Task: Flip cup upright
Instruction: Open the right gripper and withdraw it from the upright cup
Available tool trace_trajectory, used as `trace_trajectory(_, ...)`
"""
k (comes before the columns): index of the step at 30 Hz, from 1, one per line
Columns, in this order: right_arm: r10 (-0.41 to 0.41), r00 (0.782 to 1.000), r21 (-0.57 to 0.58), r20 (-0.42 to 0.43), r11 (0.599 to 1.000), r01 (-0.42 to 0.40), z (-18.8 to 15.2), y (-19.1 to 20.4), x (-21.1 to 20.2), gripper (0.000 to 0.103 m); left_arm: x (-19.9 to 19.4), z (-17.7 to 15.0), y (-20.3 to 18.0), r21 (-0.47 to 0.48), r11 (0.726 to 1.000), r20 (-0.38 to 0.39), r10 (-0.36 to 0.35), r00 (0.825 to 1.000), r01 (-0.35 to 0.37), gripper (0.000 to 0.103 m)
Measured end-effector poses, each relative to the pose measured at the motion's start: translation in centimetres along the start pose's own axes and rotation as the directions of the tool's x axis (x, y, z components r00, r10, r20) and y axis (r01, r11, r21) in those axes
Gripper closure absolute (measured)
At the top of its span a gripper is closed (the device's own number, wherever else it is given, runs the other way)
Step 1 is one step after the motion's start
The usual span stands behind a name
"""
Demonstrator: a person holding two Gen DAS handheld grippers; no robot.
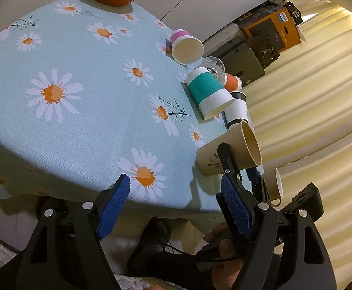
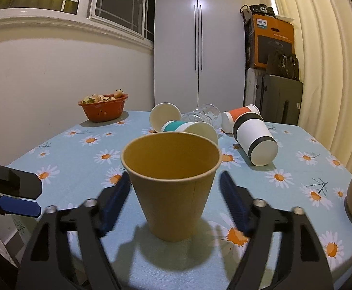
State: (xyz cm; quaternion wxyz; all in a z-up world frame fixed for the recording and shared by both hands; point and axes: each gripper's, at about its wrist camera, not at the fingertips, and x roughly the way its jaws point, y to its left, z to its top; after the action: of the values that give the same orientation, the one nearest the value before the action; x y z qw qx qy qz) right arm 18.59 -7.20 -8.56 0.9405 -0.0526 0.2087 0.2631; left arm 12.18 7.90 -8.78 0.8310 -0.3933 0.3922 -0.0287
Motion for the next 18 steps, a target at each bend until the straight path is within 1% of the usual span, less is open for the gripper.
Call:
trace_trajectory(1, 0.000, 1.000, 0.002, -0.002, 1.000, 0.000, 0.1, 0.0, -0.1, 0.008, 0.0, 0.0, 0.0, 0.002, 1.000, 0.002, 0.004, 1.000, -0.004, 0.027)
trace_trajectory(2, 0.002, 1.000, 0.004, -0.002, 1.000, -0.002, 0.1, 0.0, -0.1, 0.005, 0.0, 0.0, 0.0, 0.004, 1.000, 0.003, 0.006, 1.000, -0.006, 0.027)
trace_trajectory(7, 0.018, 1.000, 0.031, -0.004, 0.999, -0.018, 0.7, -0.1, -1.0, 0.005, -0.4, -0.1, -0.3, 0.026, 0.999, 0.020, 0.027, 0.999, -0.028, 0.027)
trace_trajectory(10, 0.024, 0.999, 0.034, -0.027, 0.999, -0.024, 1.3, -0.1, -1.9, 0.005, -0.9, -0.2, -0.6, 0.048, 0.998, 0.047, 0.046, 0.998, -0.048, 0.027)
trace_trajectory(13, 0.016, 1.000, 0.032, -0.016, 0.999, -0.016, 2.0, -0.4, -3.8, 0.005, -1.7, -0.3, -0.7, 0.060, 0.997, 0.076, 0.045, 0.996, -0.050, 0.027)
trace_trajectory(16, 0.019, 1.000, 0.054, -0.013, 0.998, -0.019, 2.4, -1.2, -5.4, 0.005, -2.6, -0.4, -0.9, 0.073, 0.996, 0.107, 0.039, 0.993, -0.047, 0.027)
trace_trajectory(18, 0.053, 0.998, 0.064, -0.023, 0.997, -0.051, 2.7, -1.5, -6.1, 0.005, -3.0, -0.7, -1.2, 0.090, 0.994, 0.119, 0.051, 0.992, -0.061, 0.026)
